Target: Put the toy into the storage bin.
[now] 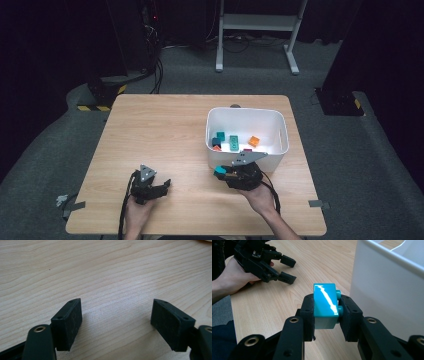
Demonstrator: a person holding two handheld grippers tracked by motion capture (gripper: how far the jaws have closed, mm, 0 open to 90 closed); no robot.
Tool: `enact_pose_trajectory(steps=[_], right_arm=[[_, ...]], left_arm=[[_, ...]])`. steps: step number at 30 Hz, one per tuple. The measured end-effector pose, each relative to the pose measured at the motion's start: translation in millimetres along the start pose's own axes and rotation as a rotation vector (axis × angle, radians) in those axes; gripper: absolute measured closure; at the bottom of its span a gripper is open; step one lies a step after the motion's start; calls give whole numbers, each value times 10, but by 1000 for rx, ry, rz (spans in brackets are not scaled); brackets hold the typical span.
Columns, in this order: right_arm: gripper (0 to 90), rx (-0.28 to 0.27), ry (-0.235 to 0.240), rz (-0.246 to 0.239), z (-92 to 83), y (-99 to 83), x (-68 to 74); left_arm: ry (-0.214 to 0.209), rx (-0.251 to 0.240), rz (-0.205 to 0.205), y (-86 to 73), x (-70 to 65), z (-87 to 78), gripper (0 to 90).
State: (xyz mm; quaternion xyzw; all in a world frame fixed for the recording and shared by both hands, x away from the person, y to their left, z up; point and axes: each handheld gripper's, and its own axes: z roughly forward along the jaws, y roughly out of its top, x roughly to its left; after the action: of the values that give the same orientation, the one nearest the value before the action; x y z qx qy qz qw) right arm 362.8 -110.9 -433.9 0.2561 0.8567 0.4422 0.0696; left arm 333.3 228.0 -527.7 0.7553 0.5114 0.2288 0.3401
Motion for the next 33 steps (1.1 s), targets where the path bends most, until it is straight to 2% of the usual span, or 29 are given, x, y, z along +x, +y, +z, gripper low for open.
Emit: enact_pose_trajectory(steps=[17,33], right_arm=[[675,-38,14,18,-184,168,-85],[675,-77,3,27,-388,316,-176]], left_arm=[[-1,0,0,0,0,0,251],[-1,1,1,0,0,0,251]])
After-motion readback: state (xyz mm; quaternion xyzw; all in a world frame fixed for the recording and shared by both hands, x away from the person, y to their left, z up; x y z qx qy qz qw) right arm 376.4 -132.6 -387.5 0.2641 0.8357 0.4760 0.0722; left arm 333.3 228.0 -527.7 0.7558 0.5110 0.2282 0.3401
